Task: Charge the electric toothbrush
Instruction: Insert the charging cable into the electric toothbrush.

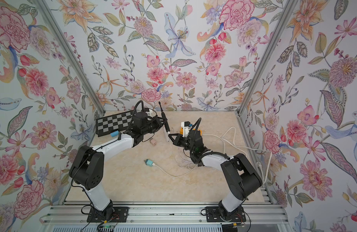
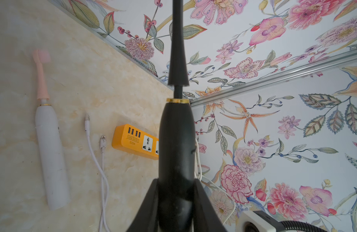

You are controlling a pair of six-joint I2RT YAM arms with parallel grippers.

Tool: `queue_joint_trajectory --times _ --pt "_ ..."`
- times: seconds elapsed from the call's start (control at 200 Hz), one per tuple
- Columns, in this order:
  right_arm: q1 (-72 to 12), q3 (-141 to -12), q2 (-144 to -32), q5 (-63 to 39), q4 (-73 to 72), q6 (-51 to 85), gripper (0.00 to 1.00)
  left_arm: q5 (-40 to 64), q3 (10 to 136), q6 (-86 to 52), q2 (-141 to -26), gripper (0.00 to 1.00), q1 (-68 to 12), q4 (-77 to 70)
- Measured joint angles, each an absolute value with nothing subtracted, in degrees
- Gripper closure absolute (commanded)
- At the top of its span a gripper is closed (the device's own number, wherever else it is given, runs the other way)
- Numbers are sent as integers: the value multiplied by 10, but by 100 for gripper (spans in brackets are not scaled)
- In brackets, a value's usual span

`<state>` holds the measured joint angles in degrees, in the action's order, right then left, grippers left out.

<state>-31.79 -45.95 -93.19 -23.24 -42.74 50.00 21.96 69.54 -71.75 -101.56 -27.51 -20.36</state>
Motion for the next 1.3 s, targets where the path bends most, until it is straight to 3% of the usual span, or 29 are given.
queue_joint_trajectory --times 0.12,0.385,0.966,1.301 --pt "-318 -460 -930 -236 -429 500 99 188 650 -747 -992 100 -281 -254" --pt "-300 -460 -924 -253 -441 500 99 144 692 -688 -994 100 -308 -223" --pt "-294 -461 -886 -298 -393 500 99 134 691 -630 -997 100 -344 -263" --pt "-293 -461 -872 -303 -331 497 100 127 717 -534 -991 100 -354 -175"
